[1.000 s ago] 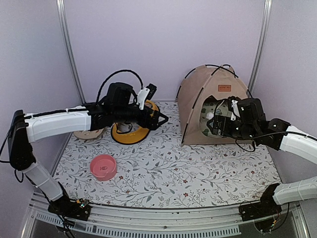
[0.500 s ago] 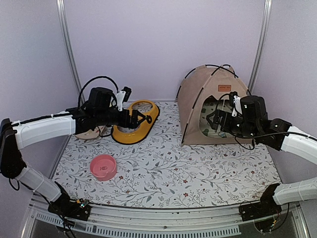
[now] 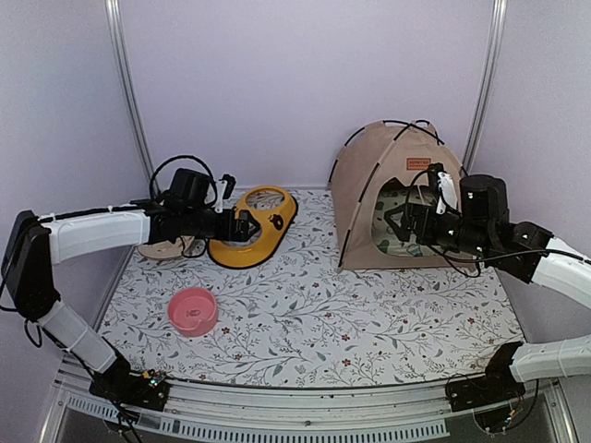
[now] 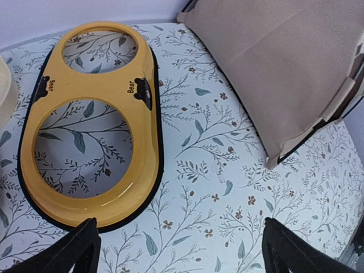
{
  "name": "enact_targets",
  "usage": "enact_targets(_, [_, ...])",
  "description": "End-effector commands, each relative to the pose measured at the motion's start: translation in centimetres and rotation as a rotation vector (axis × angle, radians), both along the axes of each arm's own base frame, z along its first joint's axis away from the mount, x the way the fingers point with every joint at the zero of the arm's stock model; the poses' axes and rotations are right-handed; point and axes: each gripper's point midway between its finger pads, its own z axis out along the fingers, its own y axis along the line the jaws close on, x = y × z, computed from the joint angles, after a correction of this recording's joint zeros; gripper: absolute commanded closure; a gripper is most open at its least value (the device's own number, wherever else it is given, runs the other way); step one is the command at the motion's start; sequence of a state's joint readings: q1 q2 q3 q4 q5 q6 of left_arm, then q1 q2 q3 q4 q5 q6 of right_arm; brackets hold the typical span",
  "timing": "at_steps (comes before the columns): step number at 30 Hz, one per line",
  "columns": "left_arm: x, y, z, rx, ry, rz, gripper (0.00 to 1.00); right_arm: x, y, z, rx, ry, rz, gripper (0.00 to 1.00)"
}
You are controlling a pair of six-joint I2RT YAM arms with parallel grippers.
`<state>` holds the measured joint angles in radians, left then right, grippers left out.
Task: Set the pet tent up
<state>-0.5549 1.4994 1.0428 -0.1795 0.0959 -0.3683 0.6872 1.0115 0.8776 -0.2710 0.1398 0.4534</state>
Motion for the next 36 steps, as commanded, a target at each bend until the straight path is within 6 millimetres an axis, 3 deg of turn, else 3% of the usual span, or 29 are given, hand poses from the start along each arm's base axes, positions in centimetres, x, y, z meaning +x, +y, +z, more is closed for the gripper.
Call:
enact_targets(1, [3.4, 0.7, -0.8, -0.036, -0.006, 0.065, 0.01, -0.6, 1.4, 2.6, 0.044, -0.074, 0.096, 0.01])
enact_targets(7, [8.0, 2.0, -4.5, -0.023, 0.035, 0.146, 0.01, -0.6, 3.2, 2.1, 0.039, -0.051, 0.18, 0.01])
enact_targets(13, [10.6, 0.1, -7.7, -0.05, 0.119, 0.094, 0.01, -0.6, 4.4, 1.9, 0.067, -0.028, 0.221, 0.01])
enact_targets(15, [10.5, -0.6, -10.2, -0.055, 0.179, 0.073, 0.01, -0.7, 4.4, 1.8, 0.067, -0.022, 0.222, 0.01])
enact_targets(22, [7.9, -3.3, -12.8, -0.061, 0.256, 0.001, 0.01, -0.8, 3.6, 0.9, 0.021, 0.002, 0.204, 0.01])
enact_targets(36, [0.3, -7.7, -14.0, -0.02, 0.309, -0.117, 0.01, -1.6, 2.1, 0.8, 0.025, 0.02, 0.152, 0.01])
